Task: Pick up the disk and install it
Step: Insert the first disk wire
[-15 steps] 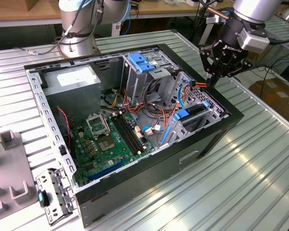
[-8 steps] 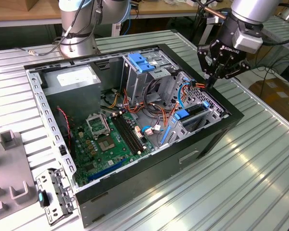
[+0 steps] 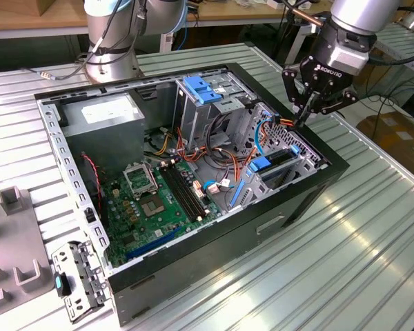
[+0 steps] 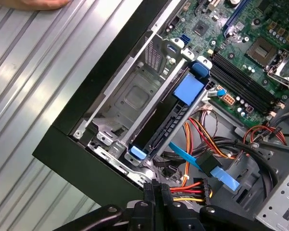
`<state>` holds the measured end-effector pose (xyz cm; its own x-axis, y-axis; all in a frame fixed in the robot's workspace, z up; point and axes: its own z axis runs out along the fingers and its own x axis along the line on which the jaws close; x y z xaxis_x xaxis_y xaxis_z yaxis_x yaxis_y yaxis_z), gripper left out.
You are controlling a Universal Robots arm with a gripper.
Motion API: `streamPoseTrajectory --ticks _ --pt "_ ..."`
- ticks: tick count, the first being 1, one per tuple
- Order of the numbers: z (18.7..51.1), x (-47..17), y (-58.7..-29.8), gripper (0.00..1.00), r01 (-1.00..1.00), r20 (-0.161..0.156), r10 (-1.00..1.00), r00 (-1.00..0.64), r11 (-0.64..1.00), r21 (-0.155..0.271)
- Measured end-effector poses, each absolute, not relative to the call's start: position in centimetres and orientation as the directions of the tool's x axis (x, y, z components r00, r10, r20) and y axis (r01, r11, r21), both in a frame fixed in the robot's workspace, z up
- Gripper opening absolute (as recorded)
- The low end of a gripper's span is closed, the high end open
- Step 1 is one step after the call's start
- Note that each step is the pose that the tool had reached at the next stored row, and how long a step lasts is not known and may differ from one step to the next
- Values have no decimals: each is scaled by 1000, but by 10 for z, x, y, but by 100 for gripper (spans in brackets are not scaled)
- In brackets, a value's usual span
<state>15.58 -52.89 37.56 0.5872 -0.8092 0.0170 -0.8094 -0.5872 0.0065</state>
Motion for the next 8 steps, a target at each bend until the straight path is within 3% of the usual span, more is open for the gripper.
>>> streamPoseTrajectory --ticks 8 --pt "376 156 -529 16 -810 17 -810 587 -587 7"
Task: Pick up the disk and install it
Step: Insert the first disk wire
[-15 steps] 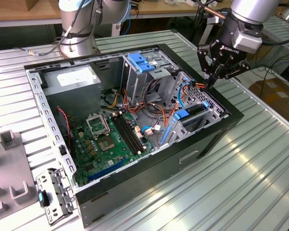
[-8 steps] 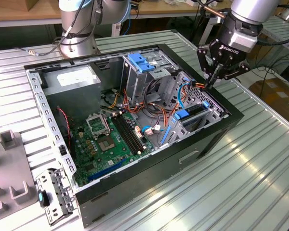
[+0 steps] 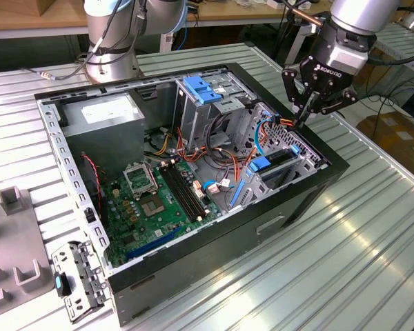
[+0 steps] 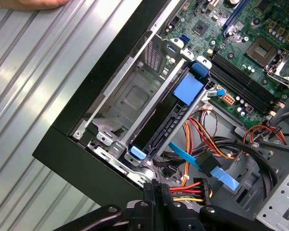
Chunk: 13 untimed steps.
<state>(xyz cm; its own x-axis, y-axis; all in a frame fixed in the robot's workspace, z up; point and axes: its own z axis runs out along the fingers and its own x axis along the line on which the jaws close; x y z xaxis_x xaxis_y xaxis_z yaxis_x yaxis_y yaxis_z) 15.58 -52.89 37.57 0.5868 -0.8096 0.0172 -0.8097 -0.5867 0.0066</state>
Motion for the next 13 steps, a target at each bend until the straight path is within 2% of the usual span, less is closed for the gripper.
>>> streamPoseTrajectory --ticks 13 --pt "376 156 -529 16 -847 17 -846 532 -532 7"
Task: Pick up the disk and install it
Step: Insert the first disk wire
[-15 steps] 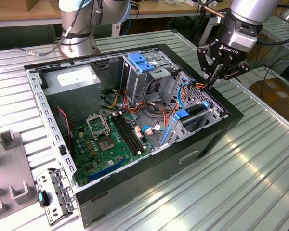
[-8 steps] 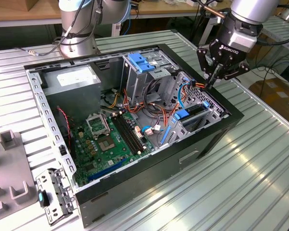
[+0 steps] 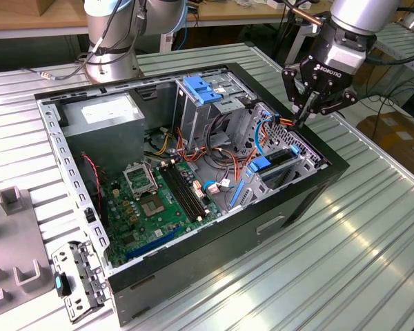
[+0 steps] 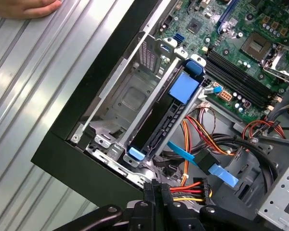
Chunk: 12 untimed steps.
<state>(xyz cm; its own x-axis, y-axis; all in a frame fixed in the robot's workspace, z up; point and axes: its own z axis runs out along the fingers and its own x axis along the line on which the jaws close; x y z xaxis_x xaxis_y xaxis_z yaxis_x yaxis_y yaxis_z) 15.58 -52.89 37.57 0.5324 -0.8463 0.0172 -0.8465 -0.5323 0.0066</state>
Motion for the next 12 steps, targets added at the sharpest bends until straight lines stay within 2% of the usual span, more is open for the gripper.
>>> streamPoseTrajectory --ticks 8,12 --pt "376 155 -529 16 -919 17 -919 395 -395 7" --pt "375 147 -529 16 -921 17 -921 388 -388 7"
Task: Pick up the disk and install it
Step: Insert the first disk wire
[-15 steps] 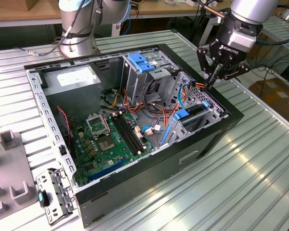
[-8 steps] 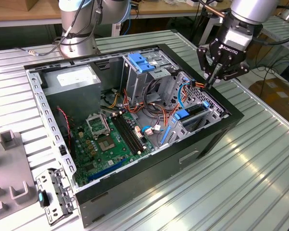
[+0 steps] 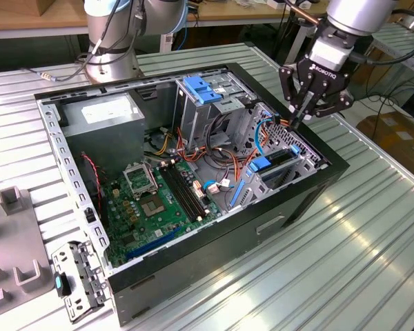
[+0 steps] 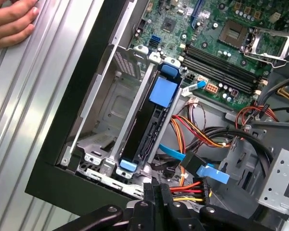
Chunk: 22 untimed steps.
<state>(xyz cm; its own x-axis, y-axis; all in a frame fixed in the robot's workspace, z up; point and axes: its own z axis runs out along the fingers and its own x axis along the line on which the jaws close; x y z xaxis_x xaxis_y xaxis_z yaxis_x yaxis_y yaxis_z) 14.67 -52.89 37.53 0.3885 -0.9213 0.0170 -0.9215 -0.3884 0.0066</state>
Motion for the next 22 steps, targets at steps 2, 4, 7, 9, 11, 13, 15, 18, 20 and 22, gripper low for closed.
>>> streamPoseTrajectory --ticks 2,4,7,9,11,13,15,18,20,22 --pt "375 147 -529 16 -937 17 -937 348 -348 7" --pt "375 147 -529 16 -951 17 -950 311 -311 7" --pt "375 147 -529 16 -968 17 -968 252 -252 7" --pt "375 146 -529 16 -976 17 -976 219 -219 7" --pt "375 144 -529 16 -976 17 -976 217 -217 7" --pt "375 143 -529 16 -976 17 -976 217 -217 7" --pt "375 143 -529 16 -978 17 -977 210 -210 7" --pt "375 143 -529 16 -988 17 -987 157 -157 7" --pt "374 142 -529 16 -991 17 -991 136 -136 7" --pt "374 139 -529 16 -991 17 -991 136 -136 7"
